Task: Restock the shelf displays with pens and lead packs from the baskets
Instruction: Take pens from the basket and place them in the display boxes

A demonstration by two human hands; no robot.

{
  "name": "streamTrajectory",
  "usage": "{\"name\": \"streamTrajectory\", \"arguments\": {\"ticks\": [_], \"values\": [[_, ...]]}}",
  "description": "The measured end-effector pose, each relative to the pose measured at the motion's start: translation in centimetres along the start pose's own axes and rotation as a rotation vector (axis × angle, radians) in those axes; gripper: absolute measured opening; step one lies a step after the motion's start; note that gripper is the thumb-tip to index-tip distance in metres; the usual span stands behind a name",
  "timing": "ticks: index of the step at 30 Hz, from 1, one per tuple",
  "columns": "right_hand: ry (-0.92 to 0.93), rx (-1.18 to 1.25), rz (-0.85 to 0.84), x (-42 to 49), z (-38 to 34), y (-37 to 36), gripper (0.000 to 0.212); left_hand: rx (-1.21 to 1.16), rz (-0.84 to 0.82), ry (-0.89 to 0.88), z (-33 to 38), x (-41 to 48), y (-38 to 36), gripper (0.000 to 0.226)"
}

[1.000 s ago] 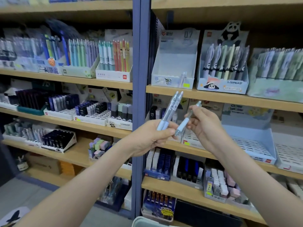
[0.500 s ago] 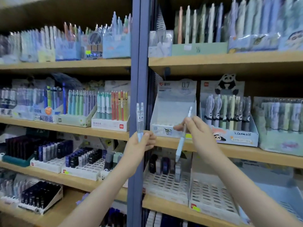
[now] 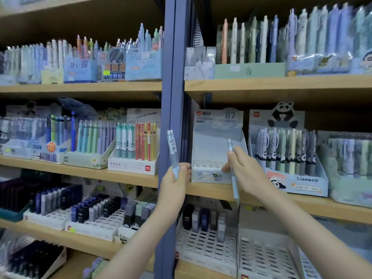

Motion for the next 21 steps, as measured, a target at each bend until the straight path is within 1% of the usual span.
{"name": "streamTrajectory", "arguments": {"ticks": [3, 6, 8, 10, 14, 18, 21], "values": [[-0.061, 0.236, 0.07, 0.9, -0.5, 0.9, 0.034, -0.05, -0.028, -0.01, 0.7, 0.2, 0.0, 0.022], [-0.057, 0.401, 0.176, 3.1, -1.6, 1.6, 0.028, -0.091, -0.067, -0.015, 1.4, 0.6, 0.0, 0.021], [-0.088, 0.488, 0.214, 4.7, -1.5, 1.2, 0.021, -0.133, -0.104, -0.004, 2.0, 1.0, 0.2, 0.021], [-0.129, 0.511, 0.207, 6.1, -0.8, -0.1, 0.017, -0.18, -0.172, 0.023, 2.6, 1.3, 0.4, 0.022], [-0.203, 0.47, 0.175, 7.7, 0.9, -2.7, 0.018, -0.258, -0.261, 0.092, 3.4, 2.0, 1.4, 0.024], [-0.216, 0.461, 0.133, 8.6, 1.3, -4.1, 0.014, -0.295, -0.298, 0.119, 3.8, 2.5, 1.8, 0.024], [-0.193, 0.449, 0.156, 9.0, 1.1, -4.2, 0.019, -0.302, -0.306, 0.129, 3.6, 2.6, 2.1, 0.023]]}}
Point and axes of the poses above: each hand's wrist, its own x-axis towards the middle knuckle, its own y-axis out of the back of the hand, z = x × y, the point moved 8 cm from there along x, towards the middle knuckle, and after that the axes turned 6 degrees about z, right-handed, at the moved point
